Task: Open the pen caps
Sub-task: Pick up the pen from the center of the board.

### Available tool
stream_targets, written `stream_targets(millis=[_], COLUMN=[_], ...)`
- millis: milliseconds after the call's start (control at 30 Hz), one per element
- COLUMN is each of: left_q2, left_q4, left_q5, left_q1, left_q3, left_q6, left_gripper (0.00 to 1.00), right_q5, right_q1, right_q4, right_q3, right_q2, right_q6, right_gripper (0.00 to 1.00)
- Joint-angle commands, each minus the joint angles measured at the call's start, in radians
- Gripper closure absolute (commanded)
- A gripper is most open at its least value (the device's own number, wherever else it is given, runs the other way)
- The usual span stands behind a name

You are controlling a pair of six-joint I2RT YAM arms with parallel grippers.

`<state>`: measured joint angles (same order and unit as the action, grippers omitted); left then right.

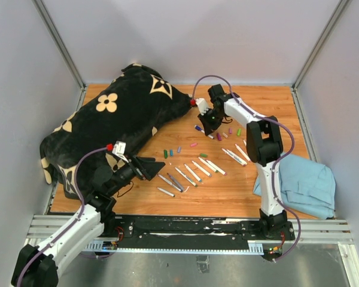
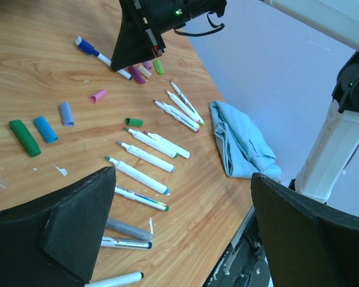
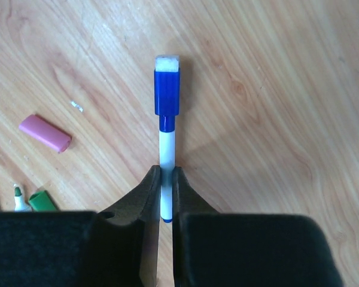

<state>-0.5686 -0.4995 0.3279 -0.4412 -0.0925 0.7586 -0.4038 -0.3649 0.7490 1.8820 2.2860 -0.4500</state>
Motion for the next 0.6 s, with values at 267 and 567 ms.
stream_targets(millis=[267, 567], left_q2=[-0.158, -0.468], left_q4=[-0.304, -0.6], left_q5=[-0.028, -0.03], left_q1=[-0.023, -0.024], left_q3=[0.018, -0.075], left_q6=[0.074, 0.085], left_gripper=[0.02, 0.02], right_q5=[-0.204, -0.321], right_q1=[0.065, 0.07], right_q4=[-0.036, -0.043], right_q3=[-0.068, -0.093], right_q2=[-0.109, -0.156], right_q6=[0.037, 0.066], right_gripper=[0.99, 0.99])
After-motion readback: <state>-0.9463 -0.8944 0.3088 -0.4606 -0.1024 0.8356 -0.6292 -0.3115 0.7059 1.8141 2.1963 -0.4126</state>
